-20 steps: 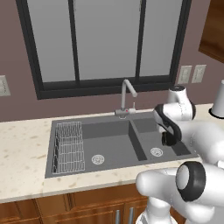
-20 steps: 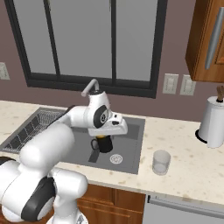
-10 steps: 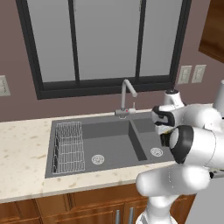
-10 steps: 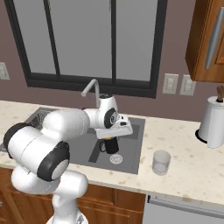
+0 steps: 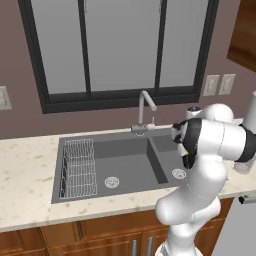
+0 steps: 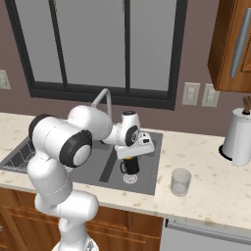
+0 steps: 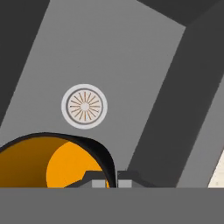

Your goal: Move any existing items from the left basin to the right basin for drying. Then move the glass cup from the counter to the left basin of the sink for washing.

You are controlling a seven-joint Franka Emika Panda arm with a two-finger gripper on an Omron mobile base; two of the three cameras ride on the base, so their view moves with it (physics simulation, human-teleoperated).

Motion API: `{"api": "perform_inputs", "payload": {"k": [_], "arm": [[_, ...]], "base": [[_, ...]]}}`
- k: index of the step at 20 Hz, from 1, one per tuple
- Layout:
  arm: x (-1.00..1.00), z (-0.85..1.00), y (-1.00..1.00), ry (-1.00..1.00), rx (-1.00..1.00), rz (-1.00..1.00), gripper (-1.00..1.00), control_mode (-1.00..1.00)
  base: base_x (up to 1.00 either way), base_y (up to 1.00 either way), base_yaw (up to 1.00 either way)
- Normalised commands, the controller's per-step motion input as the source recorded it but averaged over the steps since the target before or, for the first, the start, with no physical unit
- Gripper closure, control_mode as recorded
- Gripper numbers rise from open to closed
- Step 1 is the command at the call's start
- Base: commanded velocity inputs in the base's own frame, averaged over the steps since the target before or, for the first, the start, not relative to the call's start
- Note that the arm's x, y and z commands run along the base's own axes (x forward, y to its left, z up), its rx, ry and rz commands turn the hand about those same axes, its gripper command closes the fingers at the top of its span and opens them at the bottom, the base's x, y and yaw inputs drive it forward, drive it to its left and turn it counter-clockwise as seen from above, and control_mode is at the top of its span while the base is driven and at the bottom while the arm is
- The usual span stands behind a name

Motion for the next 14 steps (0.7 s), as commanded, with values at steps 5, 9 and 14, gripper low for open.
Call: {"api": "perform_inputs", "payload": {"k": [5,9,14], "arm": [[0.26,-0.47,-0.18,0.0,0.02,0.14,1.0,-1.0],[0.21,-0.51,-0.01,0.0,0.01,0.12,1.0,-1.0],[0.28,-0.46,0.0,0.0,0.0,0.09,1.0,-1.0]], "base": [[0.0,0.0,0.0],[0.0,0.0,0.0],[0.0,0.0,0.0]]}}
